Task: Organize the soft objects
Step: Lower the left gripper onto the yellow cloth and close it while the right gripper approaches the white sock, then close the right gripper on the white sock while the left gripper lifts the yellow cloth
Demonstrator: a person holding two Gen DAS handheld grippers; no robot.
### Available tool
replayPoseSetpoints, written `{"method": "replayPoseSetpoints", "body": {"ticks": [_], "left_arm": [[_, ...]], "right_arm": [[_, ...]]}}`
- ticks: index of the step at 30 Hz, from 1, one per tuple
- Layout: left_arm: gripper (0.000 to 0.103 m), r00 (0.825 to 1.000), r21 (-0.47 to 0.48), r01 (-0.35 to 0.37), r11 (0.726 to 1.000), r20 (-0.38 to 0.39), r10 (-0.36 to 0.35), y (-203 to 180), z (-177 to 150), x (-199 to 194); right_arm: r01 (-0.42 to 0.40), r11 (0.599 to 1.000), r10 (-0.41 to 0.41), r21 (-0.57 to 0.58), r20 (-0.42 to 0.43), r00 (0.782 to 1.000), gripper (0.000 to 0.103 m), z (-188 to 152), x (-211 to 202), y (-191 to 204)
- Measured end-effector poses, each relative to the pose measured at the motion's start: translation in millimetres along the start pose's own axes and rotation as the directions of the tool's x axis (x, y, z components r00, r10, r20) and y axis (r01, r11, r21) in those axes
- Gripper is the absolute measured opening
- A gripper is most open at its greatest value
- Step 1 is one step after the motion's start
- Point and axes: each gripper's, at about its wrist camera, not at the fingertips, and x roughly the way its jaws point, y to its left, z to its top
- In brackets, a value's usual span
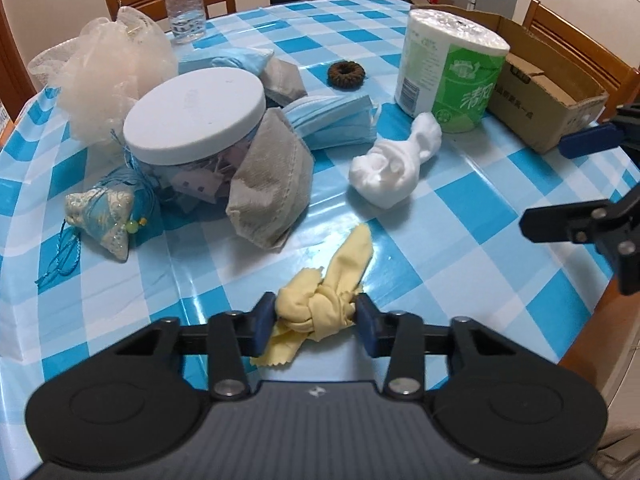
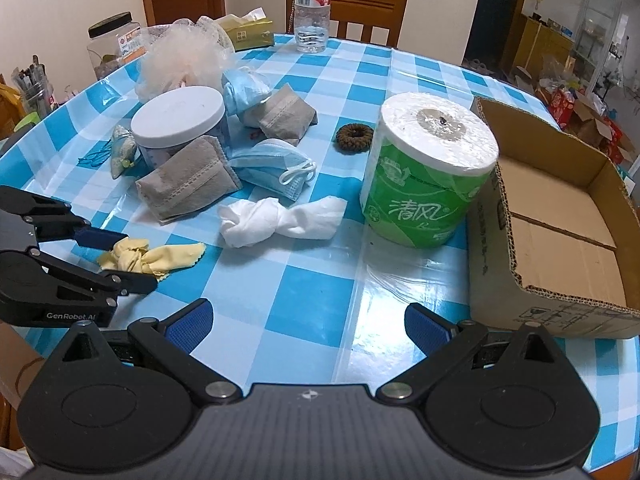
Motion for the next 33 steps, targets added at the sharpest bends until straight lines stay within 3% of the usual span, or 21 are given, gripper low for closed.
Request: {"method": "replayPoseSetpoints", "body": {"ticks": [7,16,28,33], "left_arm": [[0.036,0.999,-0.046,-0.04,0.998,-0.003,0.04,7,-1,-3],[0.036,0.993,-0.178,-0.116,0.977,-0.02,0.115,37,-11,-18],[0.036,0.992,-0.246,-0.123,0.961,-0.003,0.127,55,-11,-24],[0.036,0.993,-0.249,-0.115,0.962,-0.003,0.118,58,-10,-23]], "right_arm": [[-0.015,1.0,0.015,-0.004,-0.016,1.0,0.103,8,13,5],[-0.075,0.996,0.074,-0.042,-0.022,0.997,0.101,32,49,31],[0.055,0.985,-0.056,-0.164,0.001,0.998,0.081,52,91,68],[0.077,0.983,-0.078,-0.169,0.001,0.997,0.061,53,89,67]]}}
